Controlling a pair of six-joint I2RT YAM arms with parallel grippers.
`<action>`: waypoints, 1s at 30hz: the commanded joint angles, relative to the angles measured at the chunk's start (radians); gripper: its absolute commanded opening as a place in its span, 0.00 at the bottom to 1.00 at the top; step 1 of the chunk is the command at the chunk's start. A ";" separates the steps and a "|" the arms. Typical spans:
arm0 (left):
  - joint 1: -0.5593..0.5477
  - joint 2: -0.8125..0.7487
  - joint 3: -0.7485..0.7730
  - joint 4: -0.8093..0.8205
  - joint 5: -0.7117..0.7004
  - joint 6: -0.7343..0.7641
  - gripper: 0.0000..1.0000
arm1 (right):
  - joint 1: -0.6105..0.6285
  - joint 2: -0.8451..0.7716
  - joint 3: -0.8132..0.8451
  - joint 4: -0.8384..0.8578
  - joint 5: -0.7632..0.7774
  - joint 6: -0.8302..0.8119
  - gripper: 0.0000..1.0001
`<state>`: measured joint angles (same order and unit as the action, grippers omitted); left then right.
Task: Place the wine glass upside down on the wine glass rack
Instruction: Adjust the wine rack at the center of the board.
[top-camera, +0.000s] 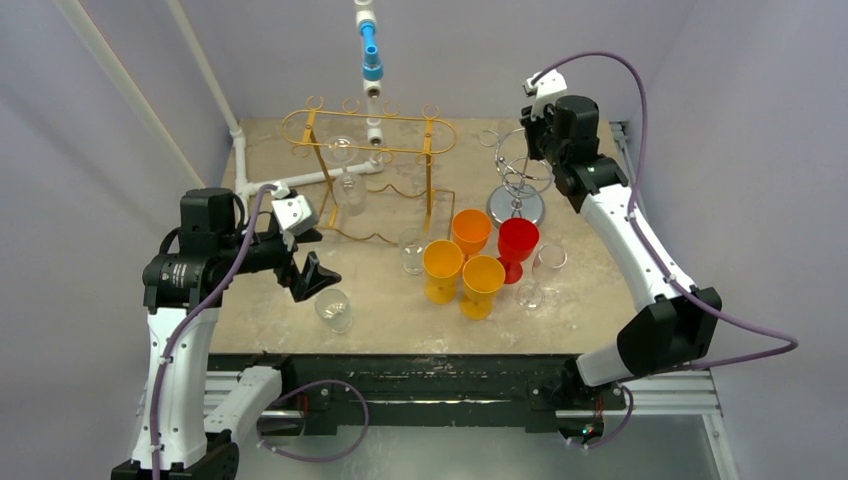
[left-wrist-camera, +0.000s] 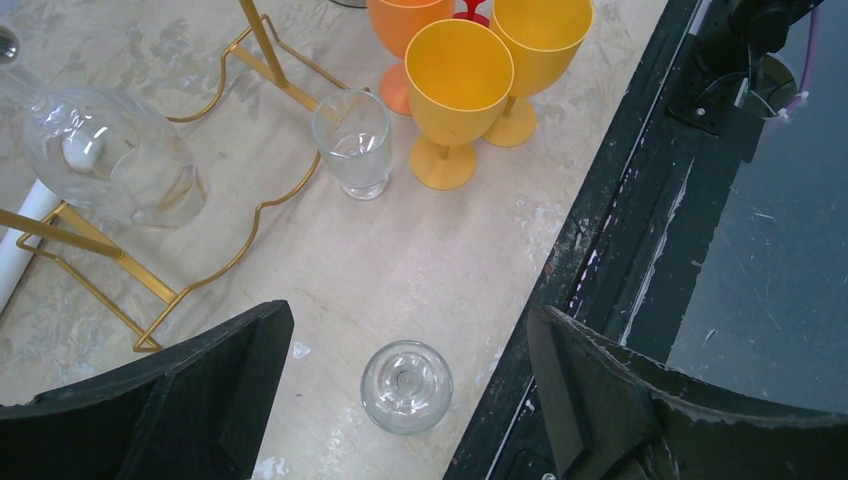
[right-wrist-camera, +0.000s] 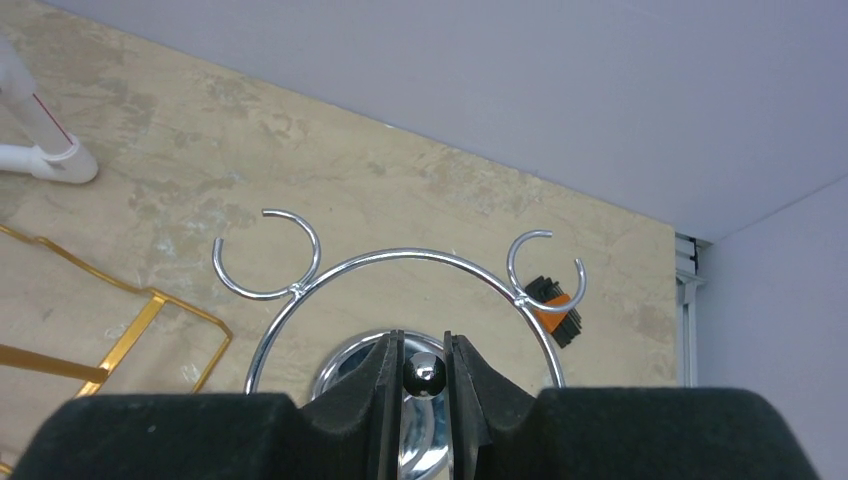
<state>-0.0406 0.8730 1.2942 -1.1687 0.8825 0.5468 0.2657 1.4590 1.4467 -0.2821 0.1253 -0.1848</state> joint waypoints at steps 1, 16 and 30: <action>-0.001 0.000 0.039 0.027 0.018 0.030 0.95 | -0.015 -0.083 0.046 0.220 -0.044 -0.071 0.00; -0.001 -0.006 0.051 0.022 0.016 0.025 0.95 | -0.028 -0.084 0.035 0.326 0.075 -0.137 0.00; -0.001 -0.002 0.077 0.000 0.009 0.046 0.96 | -0.044 -0.072 -0.139 0.516 0.153 -0.166 0.00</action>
<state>-0.0406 0.8749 1.3361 -1.1698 0.8776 0.5648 0.2260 1.4590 1.3247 -0.0410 0.2153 -0.3191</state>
